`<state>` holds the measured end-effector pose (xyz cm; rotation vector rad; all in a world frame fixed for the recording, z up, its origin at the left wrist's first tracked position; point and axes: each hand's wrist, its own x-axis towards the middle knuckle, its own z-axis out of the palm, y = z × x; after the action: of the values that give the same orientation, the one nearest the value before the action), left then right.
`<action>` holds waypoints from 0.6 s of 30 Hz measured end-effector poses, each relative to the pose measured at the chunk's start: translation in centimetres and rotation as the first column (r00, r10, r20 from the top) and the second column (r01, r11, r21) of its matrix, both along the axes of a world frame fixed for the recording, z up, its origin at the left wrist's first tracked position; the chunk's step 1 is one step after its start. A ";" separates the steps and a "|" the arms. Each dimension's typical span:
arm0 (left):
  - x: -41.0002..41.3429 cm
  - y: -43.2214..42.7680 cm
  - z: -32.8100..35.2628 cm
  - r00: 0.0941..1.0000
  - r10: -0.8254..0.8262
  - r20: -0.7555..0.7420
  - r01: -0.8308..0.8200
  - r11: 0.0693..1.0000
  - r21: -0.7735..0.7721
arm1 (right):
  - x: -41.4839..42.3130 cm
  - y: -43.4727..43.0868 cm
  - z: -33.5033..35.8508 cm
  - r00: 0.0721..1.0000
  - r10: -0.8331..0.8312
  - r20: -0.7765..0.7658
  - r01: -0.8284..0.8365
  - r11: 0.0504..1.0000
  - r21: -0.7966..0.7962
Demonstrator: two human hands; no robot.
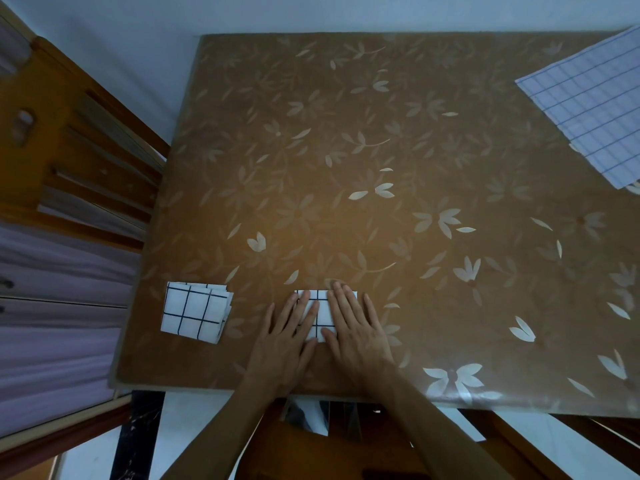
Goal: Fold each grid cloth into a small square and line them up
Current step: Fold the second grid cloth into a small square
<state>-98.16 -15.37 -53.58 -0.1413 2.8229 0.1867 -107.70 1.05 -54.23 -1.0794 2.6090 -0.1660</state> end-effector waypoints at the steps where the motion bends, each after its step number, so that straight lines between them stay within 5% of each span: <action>1: 0.0 0.0 0.0 1.000 -0.002 -0.002 0.002 1.000 -0.005 | 0.0 0.0 0.0 1.000 0.001 -0.001 -0.001 1.000 0.003; 18: -1.8 1.1 0.4 0.999 0.054 0.000 -0.054 0.997 0.048 | 1.1 -2.1 0.0 0.999 -0.028 -0.025 0.026 0.995 -0.098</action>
<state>-99.91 -14.31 -53.20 -0.2072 2.8150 0.2664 -106.60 -1.01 -54.26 -1.0856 2.6650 -0.2900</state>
